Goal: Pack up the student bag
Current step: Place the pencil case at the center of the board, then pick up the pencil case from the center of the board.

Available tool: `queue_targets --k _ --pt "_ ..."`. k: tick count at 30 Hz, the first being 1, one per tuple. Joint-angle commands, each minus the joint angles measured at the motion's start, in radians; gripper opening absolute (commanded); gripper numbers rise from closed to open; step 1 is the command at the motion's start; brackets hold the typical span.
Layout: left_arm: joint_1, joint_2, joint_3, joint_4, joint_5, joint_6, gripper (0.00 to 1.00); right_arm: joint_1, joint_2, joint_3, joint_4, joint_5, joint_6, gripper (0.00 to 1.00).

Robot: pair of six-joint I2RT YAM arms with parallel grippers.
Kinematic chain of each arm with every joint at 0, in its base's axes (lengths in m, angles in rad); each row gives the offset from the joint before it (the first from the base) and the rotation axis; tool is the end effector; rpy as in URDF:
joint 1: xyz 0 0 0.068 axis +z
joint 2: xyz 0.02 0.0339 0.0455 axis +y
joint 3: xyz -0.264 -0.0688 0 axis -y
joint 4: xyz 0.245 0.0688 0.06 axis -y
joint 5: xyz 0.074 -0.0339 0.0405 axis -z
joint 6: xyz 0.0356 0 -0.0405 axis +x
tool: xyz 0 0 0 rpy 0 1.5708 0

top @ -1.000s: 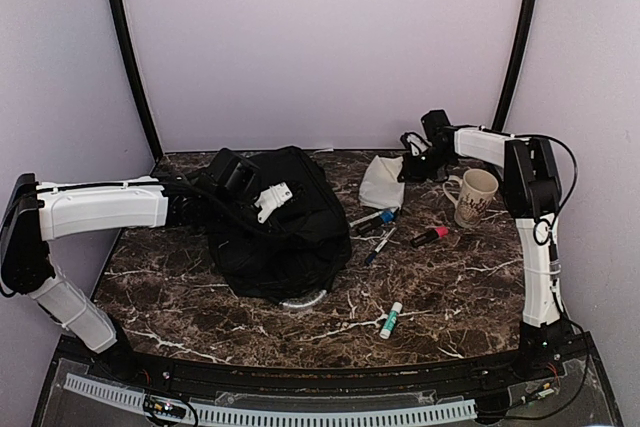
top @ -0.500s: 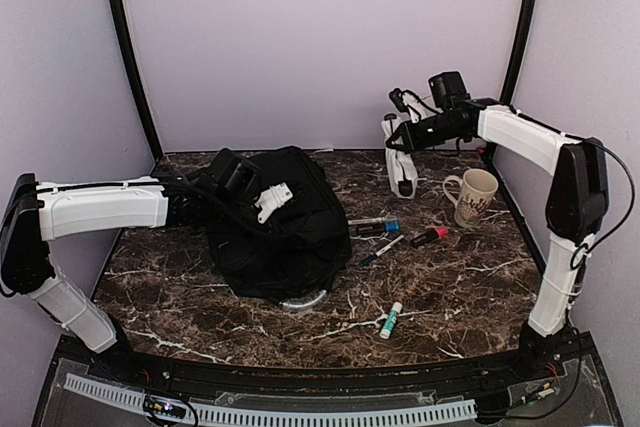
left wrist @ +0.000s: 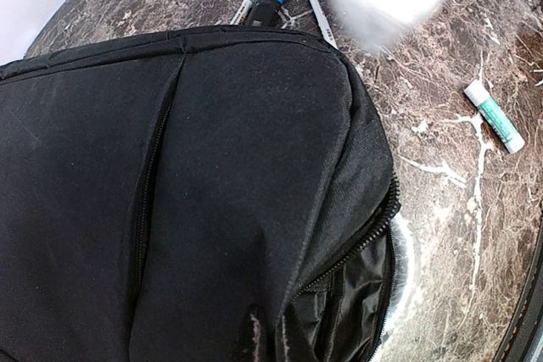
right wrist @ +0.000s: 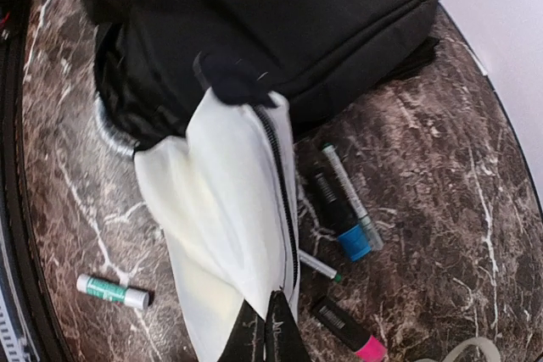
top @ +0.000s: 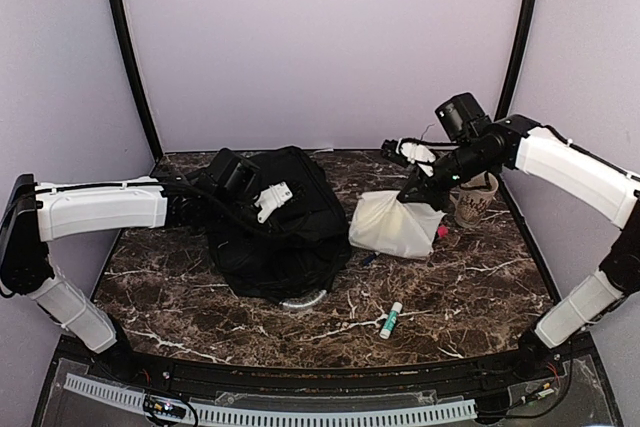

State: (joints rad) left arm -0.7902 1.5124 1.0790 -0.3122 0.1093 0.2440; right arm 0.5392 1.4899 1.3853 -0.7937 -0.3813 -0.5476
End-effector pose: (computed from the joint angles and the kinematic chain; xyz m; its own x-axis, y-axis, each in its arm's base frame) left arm 0.2312 -0.2390 0.2544 -0.2790 0.6230 -0.7308 0.8554 0.5071 0.1057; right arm 0.2637 0.1732 0.3270 -0.2214 -0.6956 -0.6834 -0.9262 0.3693 -0.0758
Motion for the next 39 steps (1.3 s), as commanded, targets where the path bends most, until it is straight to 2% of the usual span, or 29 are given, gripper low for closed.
queue_targets --k 1,6,12,17,20,24,28,32,35,39 --pt "-0.001 -0.037 0.011 -0.005 -0.022 0.011 0.00 0.084 -0.063 -0.094 -0.035 0.129 -0.140 0.00" --pt "-0.001 -0.035 0.012 -0.005 -0.017 0.009 0.00 0.149 -0.057 -0.220 -0.005 0.230 -0.154 0.00" --pt "-0.001 -0.040 0.010 -0.005 -0.022 0.008 0.00 0.183 -0.037 -0.321 0.021 0.255 -0.150 0.02" --pt "-0.001 -0.041 0.011 -0.008 -0.020 0.008 0.00 0.196 -0.040 -0.297 0.031 0.277 -0.142 0.48" --pt "-0.001 -0.043 0.011 -0.010 -0.017 0.007 0.00 0.193 -0.019 -0.264 0.054 0.306 -0.108 0.62" --pt "-0.001 -0.045 0.011 -0.010 -0.005 0.005 0.00 0.161 0.050 -0.168 0.059 0.327 -0.015 0.74" --pt "-0.001 -0.048 0.014 -0.014 0.001 0.003 0.00 0.076 0.160 -0.061 0.042 0.293 0.101 0.82" --pt "-0.001 -0.052 0.013 -0.016 0.006 0.001 0.00 -0.012 0.301 0.033 -0.075 0.164 0.144 0.94" --pt "-0.002 -0.051 0.015 -0.020 0.011 0.001 0.00 -0.054 0.385 0.061 -0.129 0.129 0.156 0.99" --pt "-0.001 -0.052 0.016 -0.020 0.015 0.000 0.00 -0.087 0.425 0.043 -0.095 0.163 0.180 0.98"
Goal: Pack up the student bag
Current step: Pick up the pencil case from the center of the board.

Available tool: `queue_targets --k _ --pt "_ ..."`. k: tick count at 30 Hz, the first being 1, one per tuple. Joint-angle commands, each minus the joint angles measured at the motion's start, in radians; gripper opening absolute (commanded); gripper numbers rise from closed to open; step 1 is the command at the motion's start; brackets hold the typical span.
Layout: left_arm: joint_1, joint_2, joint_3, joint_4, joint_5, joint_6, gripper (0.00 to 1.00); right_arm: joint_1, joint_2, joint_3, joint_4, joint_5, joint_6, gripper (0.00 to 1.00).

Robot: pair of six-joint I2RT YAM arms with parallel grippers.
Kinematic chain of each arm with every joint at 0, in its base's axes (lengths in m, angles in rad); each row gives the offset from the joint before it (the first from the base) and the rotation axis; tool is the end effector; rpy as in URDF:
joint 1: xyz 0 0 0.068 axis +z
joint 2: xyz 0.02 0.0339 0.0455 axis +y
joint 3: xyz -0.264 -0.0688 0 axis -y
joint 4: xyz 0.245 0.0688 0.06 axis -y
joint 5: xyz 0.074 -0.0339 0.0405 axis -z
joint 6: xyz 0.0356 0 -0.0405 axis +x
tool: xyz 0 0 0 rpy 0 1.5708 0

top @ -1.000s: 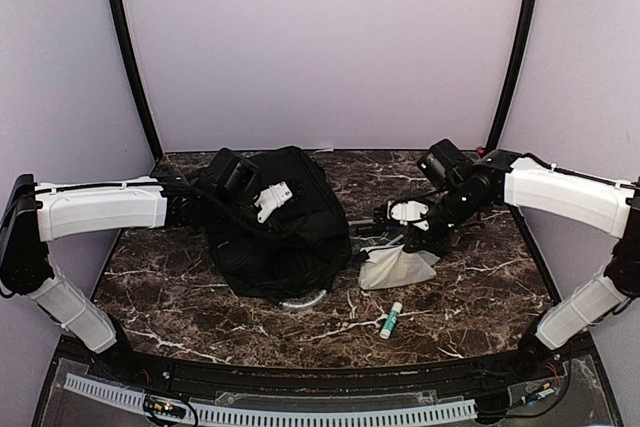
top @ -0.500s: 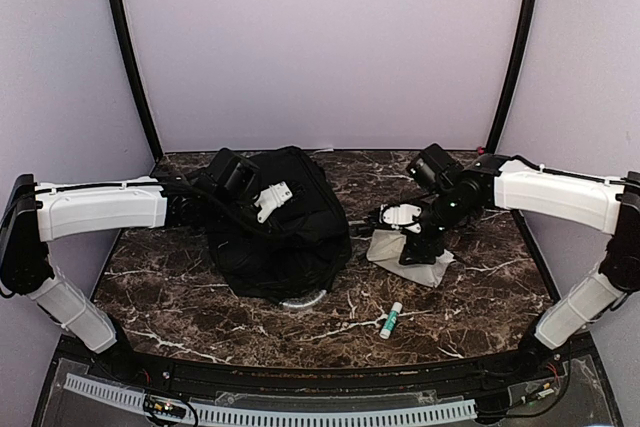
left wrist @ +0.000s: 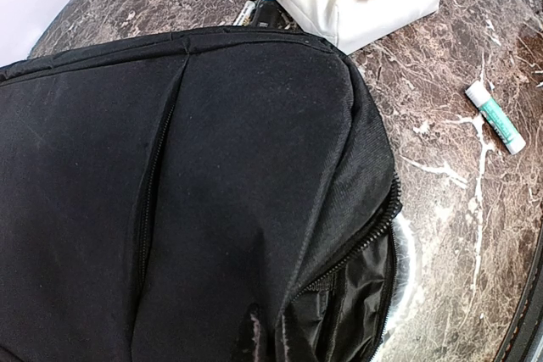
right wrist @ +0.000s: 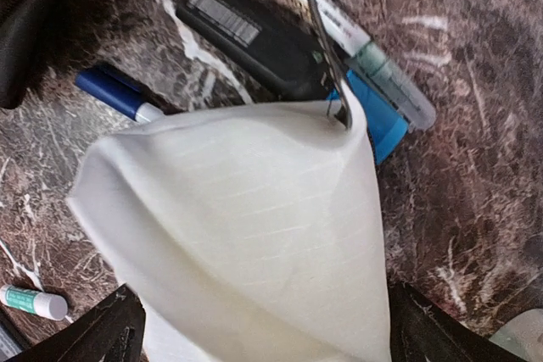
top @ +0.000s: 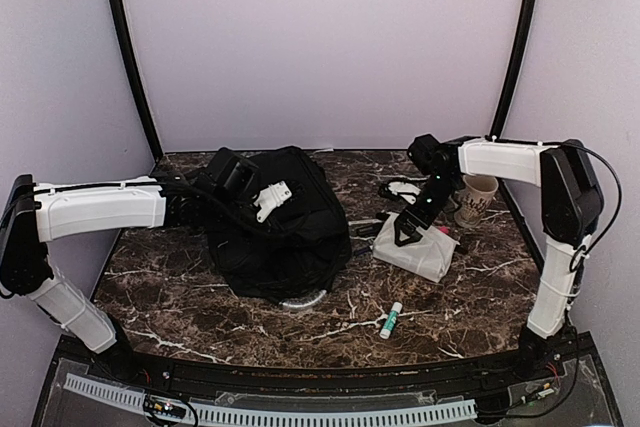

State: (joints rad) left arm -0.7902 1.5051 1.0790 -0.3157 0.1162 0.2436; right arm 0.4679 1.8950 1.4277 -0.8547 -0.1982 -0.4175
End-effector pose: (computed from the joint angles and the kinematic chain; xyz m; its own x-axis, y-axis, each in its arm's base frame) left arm 0.2301 -0.2382 0.2564 -0.2767 0.6198 -0.7344 0.8579 0.5036 0.1018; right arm 0.3330 0.1761 0.2014 -0.5939 -0.7455 -0.3025 -0.7945 0.6026 0.0746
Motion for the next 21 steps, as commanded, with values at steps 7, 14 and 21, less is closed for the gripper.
queue_targets --k 7,14,21 --pt "-0.001 -0.042 0.016 -0.017 0.005 0.003 0.00 -0.017 0.034 -0.055 0.002 -0.028 -0.014 0.98" --pt "-0.001 -0.039 0.017 -0.017 0.004 0.003 0.00 -0.015 0.070 -0.092 0.024 -0.063 -0.047 0.72" --pt "-0.001 -0.044 0.018 -0.016 0.000 0.002 0.00 -0.009 -0.034 -0.119 0.027 -0.055 -0.037 0.28"
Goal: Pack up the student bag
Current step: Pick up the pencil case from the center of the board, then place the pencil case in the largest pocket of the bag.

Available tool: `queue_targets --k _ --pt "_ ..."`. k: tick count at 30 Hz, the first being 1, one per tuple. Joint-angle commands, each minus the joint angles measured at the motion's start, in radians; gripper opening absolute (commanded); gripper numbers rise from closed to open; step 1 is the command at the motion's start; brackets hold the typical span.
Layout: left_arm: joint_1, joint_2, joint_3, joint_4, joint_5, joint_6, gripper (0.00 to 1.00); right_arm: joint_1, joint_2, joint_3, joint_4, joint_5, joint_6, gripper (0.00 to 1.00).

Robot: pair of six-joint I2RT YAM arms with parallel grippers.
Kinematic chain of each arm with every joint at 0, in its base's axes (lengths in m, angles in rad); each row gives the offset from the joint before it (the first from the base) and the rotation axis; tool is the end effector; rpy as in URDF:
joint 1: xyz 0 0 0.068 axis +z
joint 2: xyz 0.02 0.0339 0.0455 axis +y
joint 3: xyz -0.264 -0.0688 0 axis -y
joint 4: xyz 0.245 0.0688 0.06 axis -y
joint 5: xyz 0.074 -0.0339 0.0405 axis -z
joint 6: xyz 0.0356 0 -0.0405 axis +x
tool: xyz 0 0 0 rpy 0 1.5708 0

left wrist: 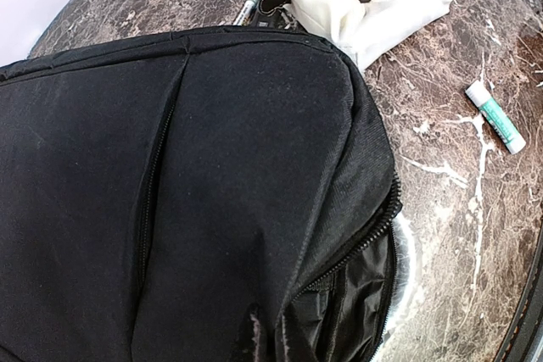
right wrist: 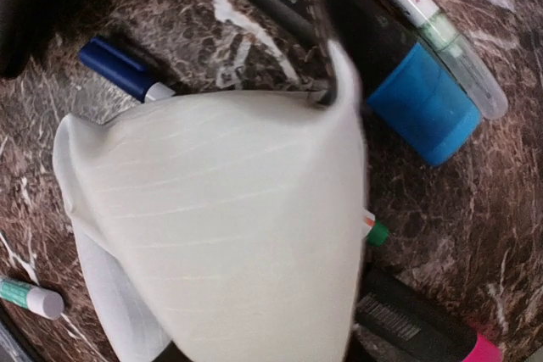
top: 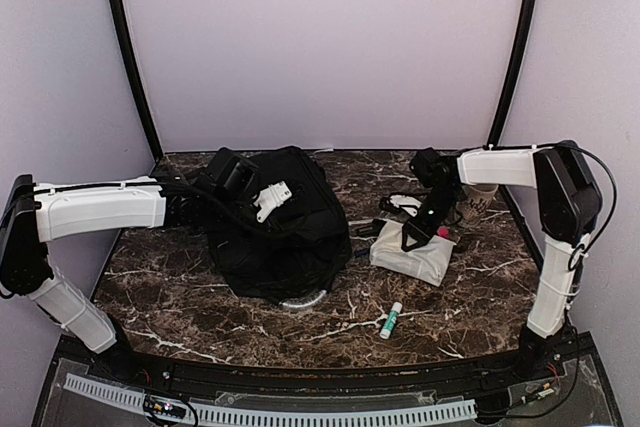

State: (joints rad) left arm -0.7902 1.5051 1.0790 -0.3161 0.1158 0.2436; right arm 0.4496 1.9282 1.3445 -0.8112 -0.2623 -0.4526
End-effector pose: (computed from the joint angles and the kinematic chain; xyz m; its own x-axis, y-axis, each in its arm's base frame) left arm 0.2301 -0.2382 0.2564 -0.2769 0.6201 -0.7341 0.8578 0.5038 0.1020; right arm 0.3282 0.1686 0.1691 -0.5960 -0.7566 -0.2690 -0.8020 0.5774 0.1531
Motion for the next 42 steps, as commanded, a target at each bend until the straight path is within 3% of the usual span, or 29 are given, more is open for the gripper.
queue_targets --k 1,7,18,24,31,42 --pt "-0.001 -0.046 0.017 -0.014 0.000 0.003 0.00 0.015 -0.089 -0.041 -0.018 0.017 0.002 0.23" --pt "-0.001 -0.065 0.025 -0.003 0.007 -0.017 0.00 0.080 -0.238 -0.064 -0.038 0.045 0.013 0.00" --pt "0.000 -0.070 0.129 -0.026 0.067 -0.122 0.00 0.415 -0.438 0.005 -0.061 0.067 -0.029 0.00" --pt "0.003 -0.058 0.232 -0.086 0.096 -0.149 0.00 0.637 -0.407 0.101 0.029 0.291 -0.115 0.00" --pt "0.011 -0.027 0.377 -0.168 0.118 -0.155 0.00 0.800 -0.278 0.103 0.352 0.670 -0.362 0.00" --pt "0.016 -0.007 0.507 -0.248 0.162 -0.133 0.00 0.804 -0.119 -0.095 1.160 0.924 -0.699 0.00"
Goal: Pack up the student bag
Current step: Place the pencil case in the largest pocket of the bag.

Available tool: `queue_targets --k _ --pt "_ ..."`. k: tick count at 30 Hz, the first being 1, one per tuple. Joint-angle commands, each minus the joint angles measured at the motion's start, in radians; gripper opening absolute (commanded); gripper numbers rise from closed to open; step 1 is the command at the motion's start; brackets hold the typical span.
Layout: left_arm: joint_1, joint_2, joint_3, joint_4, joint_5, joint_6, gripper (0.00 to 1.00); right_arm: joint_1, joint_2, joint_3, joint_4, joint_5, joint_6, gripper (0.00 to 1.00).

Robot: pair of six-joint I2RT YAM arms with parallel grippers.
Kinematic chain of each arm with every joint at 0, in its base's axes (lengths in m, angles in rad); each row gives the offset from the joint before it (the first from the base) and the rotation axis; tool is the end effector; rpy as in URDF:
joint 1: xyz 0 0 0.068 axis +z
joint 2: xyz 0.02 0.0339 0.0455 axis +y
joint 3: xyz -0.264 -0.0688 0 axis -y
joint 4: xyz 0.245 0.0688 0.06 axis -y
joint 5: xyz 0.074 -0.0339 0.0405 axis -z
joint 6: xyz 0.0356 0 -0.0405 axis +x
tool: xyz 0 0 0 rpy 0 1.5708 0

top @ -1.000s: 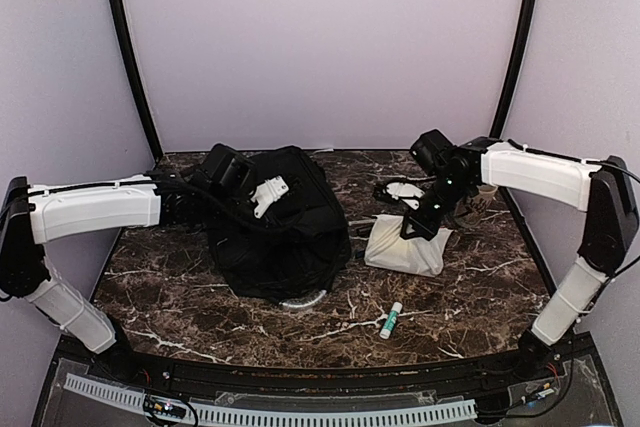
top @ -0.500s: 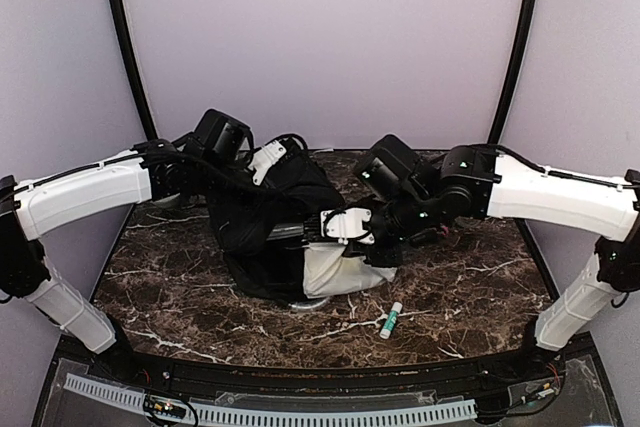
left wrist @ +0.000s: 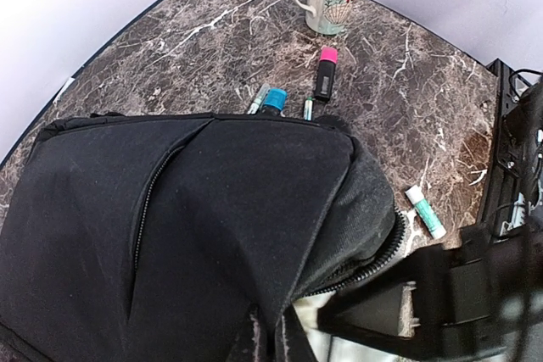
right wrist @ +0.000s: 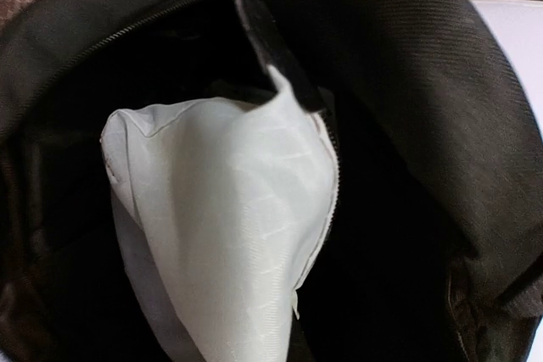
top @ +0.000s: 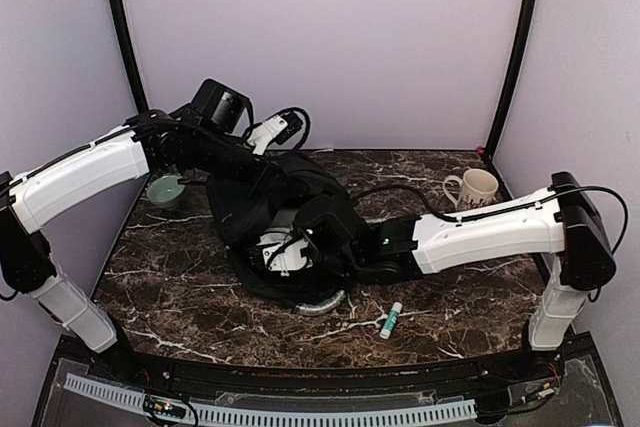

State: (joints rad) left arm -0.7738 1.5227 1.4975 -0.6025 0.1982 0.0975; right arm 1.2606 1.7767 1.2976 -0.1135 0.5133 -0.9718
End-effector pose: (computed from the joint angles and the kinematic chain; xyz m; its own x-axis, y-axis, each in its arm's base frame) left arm 0.2396 -0.2439 0.3670 -0.3403 0.4659 -0.8168 0.8363 0.5471 -0.0363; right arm 0.1406 0.3814 0.2536 0.4863 -0.8398 -0.2412 -0.5384 -0.0706 -0.8397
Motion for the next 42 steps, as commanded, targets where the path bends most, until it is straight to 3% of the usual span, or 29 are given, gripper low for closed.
queue_targets --k 1,13,24,25,28,30,34,42 --pt "-0.001 -0.022 0.095 0.035 0.087 0.014 0.00 -0.011 0.047 -0.059 0.525 0.152 -0.208 0.00" --pt "-0.001 -0.012 0.125 0.012 0.162 0.018 0.00 -0.112 0.341 0.016 1.260 0.088 -0.512 0.00" --pt "-0.001 -0.011 0.112 0.009 0.188 0.019 0.00 -0.206 0.649 0.215 1.264 0.060 -0.543 0.00" --pt "-0.001 -0.012 0.108 0.010 0.182 0.020 0.00 -0.207 0.651 0.209 1.252 0.060 -0.539 0.05" --pt "-0.001 -0.012 0.095 0.014 0.158 0.022 0.00 -0.203 0.627 0.166 1.201 0.064 -0.514 0.43" --pt "-0.001 -0.011 0.084 0.018 0.145 0.024 0.00 -0.198 0.591 0.135 1.149 0.063 -0.478 0.61" --pt "0.002 -0.007 0.068 0.025 0.124 0.028 0.00 -0.181 0.501 0.085 1.037 0.071 -0.390 0.72" --pt "0.021 -0.007 0.016 0.047 0.090 0.039 0.00 -0.106 0.290 -0.097 0.916 0.060 -0.265 0.77"
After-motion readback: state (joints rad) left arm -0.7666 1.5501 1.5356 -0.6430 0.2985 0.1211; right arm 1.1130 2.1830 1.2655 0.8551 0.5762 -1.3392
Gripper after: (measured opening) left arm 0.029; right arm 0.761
